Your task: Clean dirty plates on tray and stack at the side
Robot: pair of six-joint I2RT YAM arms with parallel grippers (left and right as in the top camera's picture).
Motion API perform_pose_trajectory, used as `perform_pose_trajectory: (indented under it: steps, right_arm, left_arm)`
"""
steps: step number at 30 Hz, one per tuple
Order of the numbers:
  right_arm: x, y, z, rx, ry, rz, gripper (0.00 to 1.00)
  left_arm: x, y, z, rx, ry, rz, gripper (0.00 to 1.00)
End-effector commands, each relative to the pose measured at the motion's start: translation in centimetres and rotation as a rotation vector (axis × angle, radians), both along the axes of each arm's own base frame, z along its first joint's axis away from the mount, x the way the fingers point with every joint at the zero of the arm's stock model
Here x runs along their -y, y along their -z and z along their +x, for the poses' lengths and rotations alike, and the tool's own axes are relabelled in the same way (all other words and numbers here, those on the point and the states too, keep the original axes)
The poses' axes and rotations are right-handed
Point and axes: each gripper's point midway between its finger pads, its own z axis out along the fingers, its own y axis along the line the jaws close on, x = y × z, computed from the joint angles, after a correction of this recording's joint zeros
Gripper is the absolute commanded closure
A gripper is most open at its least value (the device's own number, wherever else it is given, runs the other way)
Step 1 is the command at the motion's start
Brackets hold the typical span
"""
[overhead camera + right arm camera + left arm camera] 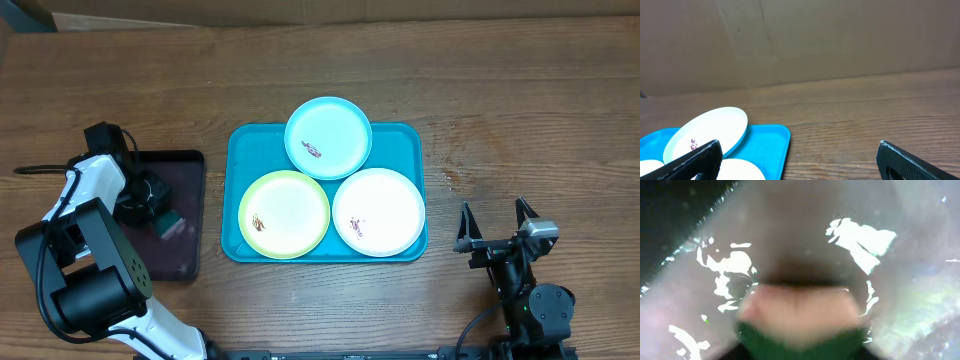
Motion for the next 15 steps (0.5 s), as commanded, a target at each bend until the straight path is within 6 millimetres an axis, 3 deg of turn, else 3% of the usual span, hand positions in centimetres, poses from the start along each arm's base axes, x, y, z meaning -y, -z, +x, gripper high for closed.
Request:
perform_pose_trajectory:
  steps: [1, 4, 5, 6, 8, 15]
  right_arm:
    - [0.13, 0.07, 0.01, 0.009, 0.005, -0.003, 0.00]
    - [0.13, 0.07, 0.01, 0.009, 0.005, -0.003, 0.00]
    - [0.13, 0.07, 0.01, 0.009, 0.005, -0.003, 0.00]
    - [0.13, 0.07, 0.01, 0.009, 0.005, -0.003, 0.00]
    - [0.13, 0.07, 0.01, 0.009, 0.005, -0.003, 0.00]
    - [0.13, 0.07, 0.01, 0.009, 0.005, -0.003, 0.00]
  left_arm:
    - [-0.83, 0.50, -0.72, -0.034, -0.008, 0.041, 0.96]
    - [-1.02, 0.48, -0.74, -0.035, -0.009, 0.052, 0.95]
    - [-1.02, 0.48, -0.73, -0.035, -0.009, 0.052, 0.88]
    - [-1.03, 0.48, -0.70, -0.034, -0.009, 0.052, 0.65]
    - [-1.08, 0.47, -0.58, -0.029, -0.010, 0.054, 0.00]
    - [-0.94, 0.49, -0.77, -0.036, -0.009, 0.047, 0.00]
